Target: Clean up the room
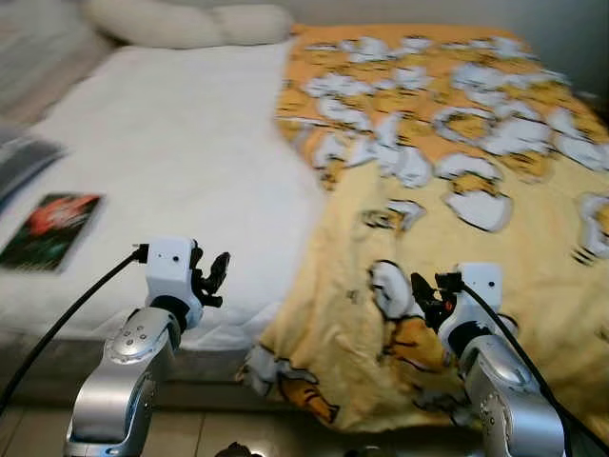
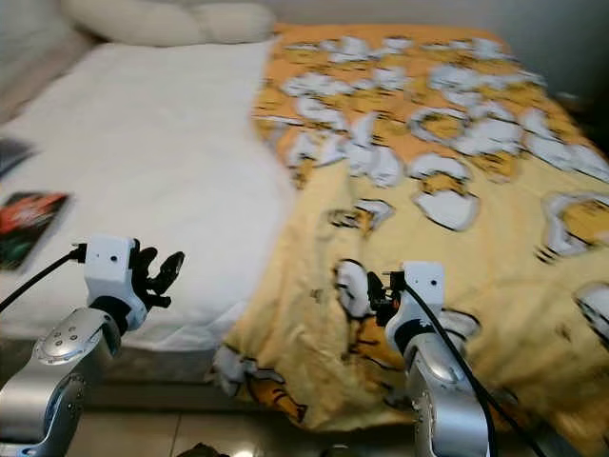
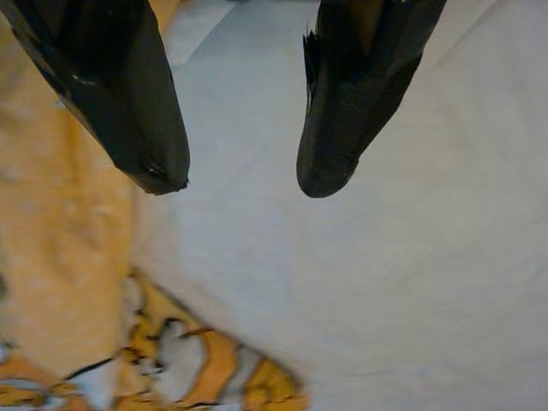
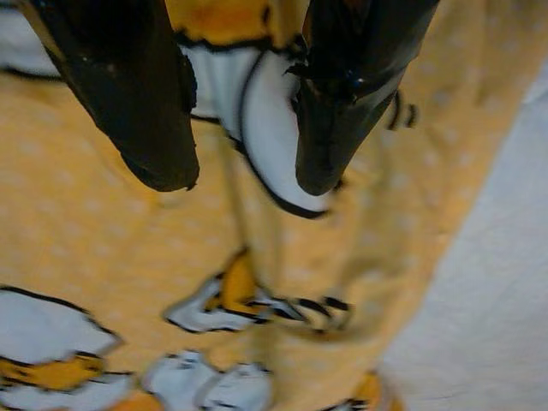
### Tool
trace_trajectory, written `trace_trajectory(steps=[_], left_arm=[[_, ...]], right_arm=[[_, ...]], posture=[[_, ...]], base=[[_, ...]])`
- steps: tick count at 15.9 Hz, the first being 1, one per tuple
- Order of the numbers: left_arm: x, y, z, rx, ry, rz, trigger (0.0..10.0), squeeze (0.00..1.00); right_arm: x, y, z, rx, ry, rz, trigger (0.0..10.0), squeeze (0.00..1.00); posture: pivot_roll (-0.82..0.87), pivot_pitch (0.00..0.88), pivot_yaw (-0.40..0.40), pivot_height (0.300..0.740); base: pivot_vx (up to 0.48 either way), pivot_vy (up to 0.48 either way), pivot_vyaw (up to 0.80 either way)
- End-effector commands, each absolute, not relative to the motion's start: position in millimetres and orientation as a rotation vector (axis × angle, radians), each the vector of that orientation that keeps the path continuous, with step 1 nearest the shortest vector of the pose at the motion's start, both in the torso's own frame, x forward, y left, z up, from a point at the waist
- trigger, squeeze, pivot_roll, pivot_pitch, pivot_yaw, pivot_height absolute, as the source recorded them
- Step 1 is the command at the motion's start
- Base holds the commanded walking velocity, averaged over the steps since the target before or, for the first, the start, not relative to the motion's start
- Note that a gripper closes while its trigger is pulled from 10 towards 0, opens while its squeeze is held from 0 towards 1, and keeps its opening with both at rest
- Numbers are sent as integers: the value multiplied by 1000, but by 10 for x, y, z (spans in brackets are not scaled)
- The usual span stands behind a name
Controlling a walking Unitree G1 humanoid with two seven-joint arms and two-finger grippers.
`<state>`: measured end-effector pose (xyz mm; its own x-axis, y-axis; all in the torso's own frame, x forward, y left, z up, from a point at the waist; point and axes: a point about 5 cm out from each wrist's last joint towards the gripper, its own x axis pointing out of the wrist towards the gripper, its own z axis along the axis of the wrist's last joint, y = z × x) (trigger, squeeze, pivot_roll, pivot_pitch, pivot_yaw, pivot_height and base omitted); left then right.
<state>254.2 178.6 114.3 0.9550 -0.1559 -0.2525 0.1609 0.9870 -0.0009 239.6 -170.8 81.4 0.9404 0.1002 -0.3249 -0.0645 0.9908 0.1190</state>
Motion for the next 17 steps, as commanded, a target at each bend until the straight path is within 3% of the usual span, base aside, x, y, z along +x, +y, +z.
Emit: trace_trajectory(steps=[1, 3, 17], left_arm=[[2561, 1813, 1163, 38, 243, -147, 10000, 0], [2567, 1804, 1184, 42, 235, -154, 10000, 0], [2562, 1767, 1214, 78, 225, -187, 10000, 0]], right_arm=[[2420, -1618, 855, 132, 334, 105, 10000, 0], [2438, -1558, 848, 141, 338, 116, 10000, 0], [2471, -1557, 772, 165, 374, 157, 10000, 0]], posture=[[14, 0, 30, 740], [17, 0, 32, 740], [43, 0, 24, 740]], base=[[0, 281, -800], [0, 281, -709], [0, 287, 0]])
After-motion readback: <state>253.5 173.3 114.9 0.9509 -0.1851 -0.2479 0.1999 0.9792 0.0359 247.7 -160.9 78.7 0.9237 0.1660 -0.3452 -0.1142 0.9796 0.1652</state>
